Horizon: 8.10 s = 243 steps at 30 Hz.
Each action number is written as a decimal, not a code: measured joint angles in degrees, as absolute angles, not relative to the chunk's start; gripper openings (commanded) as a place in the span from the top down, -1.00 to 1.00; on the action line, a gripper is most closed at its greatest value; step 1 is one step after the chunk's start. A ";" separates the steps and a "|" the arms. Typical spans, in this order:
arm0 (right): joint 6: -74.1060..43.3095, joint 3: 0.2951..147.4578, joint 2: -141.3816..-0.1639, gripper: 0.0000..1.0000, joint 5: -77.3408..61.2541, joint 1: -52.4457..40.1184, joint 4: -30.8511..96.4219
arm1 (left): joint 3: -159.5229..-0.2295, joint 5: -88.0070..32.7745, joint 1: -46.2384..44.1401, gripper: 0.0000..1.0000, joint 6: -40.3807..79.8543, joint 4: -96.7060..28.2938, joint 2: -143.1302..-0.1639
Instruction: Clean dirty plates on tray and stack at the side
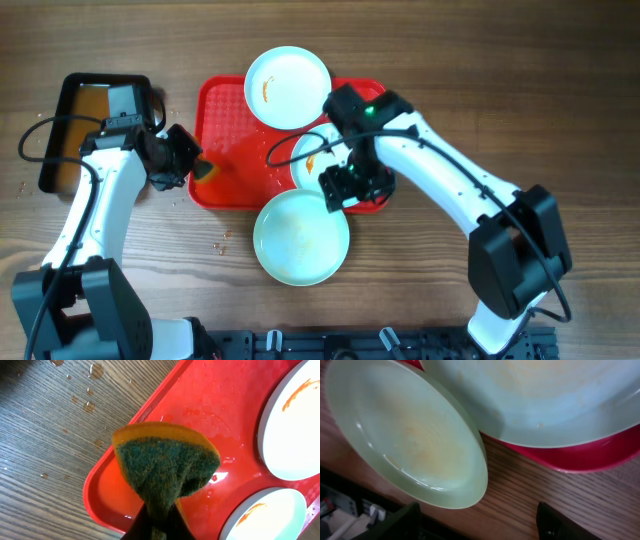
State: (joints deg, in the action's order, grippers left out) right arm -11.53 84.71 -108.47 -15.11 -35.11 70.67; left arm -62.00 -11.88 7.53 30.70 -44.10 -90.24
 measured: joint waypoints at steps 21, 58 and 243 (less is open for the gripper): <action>-24.21 69.01 -108.07 0.91 -16.51 -38.22 56.29 | -62.00 -11.88 7.53 0.92 30.70 -43.88 -90.24; -10.61 100.16 -110.91 -0.99 -24.91 -9.10 54.87 | -62.00 -11.88 7.31 0.92 28.47 -40.01 -90.43; 40.34 108.36 -109.49 0.91 61.47 -49.10 26.06 | -67.48 -8.93 0.82 0.92 27.29 -48.23 -94.48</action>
State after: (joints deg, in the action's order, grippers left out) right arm 40.34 108.36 -109.49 61.47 -49.10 26.06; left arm -67.48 -8.93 0.82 27.29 -48.23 -94.48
